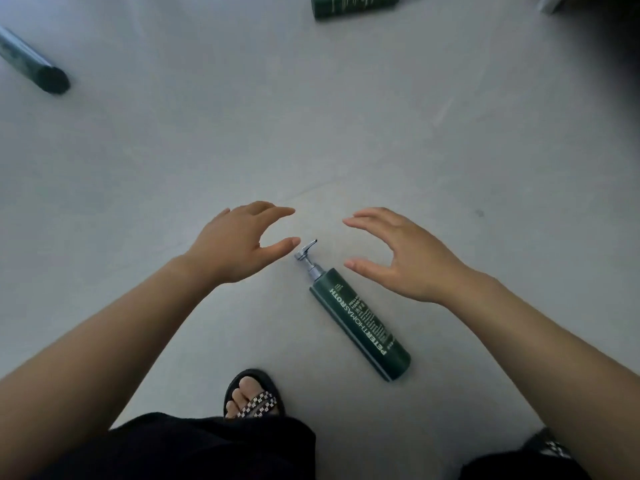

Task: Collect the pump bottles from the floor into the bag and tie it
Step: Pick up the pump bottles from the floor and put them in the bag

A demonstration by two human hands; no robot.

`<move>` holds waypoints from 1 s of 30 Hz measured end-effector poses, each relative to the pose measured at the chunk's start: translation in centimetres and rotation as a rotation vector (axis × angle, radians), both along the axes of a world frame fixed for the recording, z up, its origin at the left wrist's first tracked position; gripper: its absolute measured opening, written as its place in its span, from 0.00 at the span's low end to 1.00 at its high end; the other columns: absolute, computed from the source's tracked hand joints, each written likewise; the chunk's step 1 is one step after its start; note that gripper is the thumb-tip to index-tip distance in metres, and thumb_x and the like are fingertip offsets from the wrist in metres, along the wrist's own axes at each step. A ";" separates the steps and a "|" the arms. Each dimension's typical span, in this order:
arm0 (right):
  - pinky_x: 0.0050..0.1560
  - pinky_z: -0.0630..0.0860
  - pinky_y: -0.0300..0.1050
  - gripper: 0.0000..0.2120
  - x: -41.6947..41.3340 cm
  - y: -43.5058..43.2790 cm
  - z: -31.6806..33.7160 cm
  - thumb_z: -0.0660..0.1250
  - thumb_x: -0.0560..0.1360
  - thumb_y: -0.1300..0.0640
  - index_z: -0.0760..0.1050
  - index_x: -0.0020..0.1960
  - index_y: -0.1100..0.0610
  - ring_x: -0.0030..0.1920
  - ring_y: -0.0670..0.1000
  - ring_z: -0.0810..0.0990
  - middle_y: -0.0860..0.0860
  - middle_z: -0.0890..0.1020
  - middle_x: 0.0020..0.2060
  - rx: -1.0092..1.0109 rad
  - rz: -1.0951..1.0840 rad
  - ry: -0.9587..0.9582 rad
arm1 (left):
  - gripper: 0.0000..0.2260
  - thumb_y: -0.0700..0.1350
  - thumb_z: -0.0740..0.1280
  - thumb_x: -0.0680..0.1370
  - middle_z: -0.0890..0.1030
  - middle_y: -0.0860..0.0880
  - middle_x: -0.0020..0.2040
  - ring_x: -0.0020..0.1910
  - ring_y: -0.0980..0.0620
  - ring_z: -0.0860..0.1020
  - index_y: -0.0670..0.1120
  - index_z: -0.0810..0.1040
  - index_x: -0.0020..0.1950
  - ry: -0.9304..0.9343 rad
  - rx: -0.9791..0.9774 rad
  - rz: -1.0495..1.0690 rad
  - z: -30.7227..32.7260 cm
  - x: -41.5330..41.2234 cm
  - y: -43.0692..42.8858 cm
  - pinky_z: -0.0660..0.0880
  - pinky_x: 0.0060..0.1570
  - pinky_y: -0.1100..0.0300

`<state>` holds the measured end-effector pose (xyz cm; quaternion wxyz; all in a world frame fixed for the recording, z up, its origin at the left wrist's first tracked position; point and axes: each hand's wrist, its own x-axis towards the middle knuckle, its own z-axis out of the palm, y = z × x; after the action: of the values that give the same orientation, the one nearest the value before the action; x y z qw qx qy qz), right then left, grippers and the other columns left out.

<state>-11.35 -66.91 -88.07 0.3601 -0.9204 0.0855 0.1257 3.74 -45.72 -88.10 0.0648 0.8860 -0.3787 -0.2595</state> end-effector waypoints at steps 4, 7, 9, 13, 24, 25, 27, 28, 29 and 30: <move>0.67 0.63 0.45 0.30 -1.4 2.4 -5.2 0.61 0.71 0.35 0.62 0.70 0.43 0.69 0.46 0.62 0.44 0.63 0.71 -0.012 -0.023 0.108 | 0.26 0.65 0.56 0.75 0.69 0.51 0.71 0.60 0.47 0.75 0.56 0.66 0.71 0.055 0.001 0.057 -6.3 -0.9 2.1 0.68 0.61 0.52; 0.65 0.64 0.45 0.31 -2.6 3.9 -6.5 0.62 0.71 0.36 0.61 0.71 0.43 0.70 0.46 0.62 0.43 0.62 0.71 -0.019 -0.060 0.155 | 0.26 0.63 0.58 0.76 0.67 0.49 0.73 0.68 0.48 0.69 0.55 0.65 0.72 0.075 -0.012 0.121 -8.5 -2.0 3.7 0.67 0.64 0.52; 0.64 0.65 0.45 0.32 -2.8 4.5 -7.1 0.62 0.71 0.36 0.60 0.71 0.43 0.69 0.46 0.62 0.43 0.61 0.71 -0.036 -0.087 0.156 | 0.27 0.62 0.59 0.76 0.66 0.47 0.74 0.71 0.47 0.65 0.54 0.64 0.73 0.067 -0.024 0.163 -9.6 -2.5 4.4 0.65 0.68 0.49; 0.62 0.67 0.47 0.34 -2.5 5.5 -9.2 0.65 0.70 0.37 0.56 0.72 0.43 0.70 0.48 0.61 0.44 0.59 0.72 -0.057 -0.094 0.192 | 0.29 0.62 0.59 0.76 0.57 0.45 0.77 0.76 0.45 0.55 0.54 0.60 0.75 0.015 0.021 0.167 -12.3 -2.9 5.1 0.59 0.71 0.43; 0.56 0.71 0.44 0.35 -2.2 5.5 -11.6 0.66 0.71 0.43 0.52 0.73 0.42 0.62 0.48 0.71 0.44 0.67 0.67 -0.007 -0.177 0.149 | 0.37 0.69 0.52 0.73 0.42 0.46 0.79 0.77 0.44 0.43 0.56 0.46 0.77 -0.043 0.151 0.081 -15.6 -3.6 6.4 0.49 0.70 0.38; 0.56 0.71 0.44 0.35 -1.8 5.2 -11.7 0.66 0.72 0.43 0.52 0.73 0.42 0.62 0.48 0.71 0.45 0.68 0.67 -0.004 -0.215 0.144 | 0.36 0.68 0.54 0.74 0.41 0.46 0.79 0.77 0.44 0.43 0.56 0.46 0.77 -0.047 0.159 0.082 -15.8 -3.7 6.4 0.49 0.70 0.38; 0.55 0.72 0.46 0.36 -1.3 4.7 -11.7 0.66 0.71 0.42 0.50 0.73 0.42 0.60 0.49 0.71 0.47 0.67 0.66 0.001 -0.284 0.154 | 0.36 0.68 0.54 0.74 0.41 0.46 0.79 0.77 0.44 0.42 0.56 0.45 0.77 -0.053 0.165 0.087 -16.0 -3.7 6.4 0.48 0.70 0.38; 0.55 0.73 0.48 0.38 -1.3 4.6 -11.7 0.66 0.71 0.41 0.49 0.73 0.41 0.60 0.49 0.71 0.47 0.66 0.66 -0.001 -0.305 0.169 | 0.36 0.69 0.52 0.74 0.41 0.46 0.79 0.77 0.44 0.42 0.56 0.44 0.77 -0.057 0.170 0.086 -16.1 -3.7 6.5 0.48 0.70 0.38; 0.55 0.74 0.49 0.39 -1.3 4.7 -11.6 0.66 0.70 0.40 0.47 0.73 0.40 0.60 0.49 0.71 0.47 0.66 0.66 -0.007 -0.315 0.189 | 0.37 0.71 0.49 0.73 0.41 0.46 0.79 0.77 0.44 0.42 0.56 0.44 0.77 -0.062 0.177 0.081 -16.1 -3.7 6.5 0.48 0.70 0.38; 0.55 0.74 0.49 0.41 -1.4 4.8 -11.6 0.67 0.69 0.40 0.45 0.73 0.40 0.60 0.50 0.71 0.47 0.66 0.65 -0.015 -0.312 0.206 | 0.38 0.72 0.46 0.71 0.41 0.47 0.79 0.77 0.44 0.42 0.56 0.44 0.77 -0.067 0.182 0.076 -16.1 -3.7 6.5 0.48 0.70 0.38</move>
<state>-12.72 -62.06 -99.67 0.3577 -0.8809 0.2645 0.1613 0.04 -39.26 -104.19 -0.0188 0.9102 -0.3216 -0.2602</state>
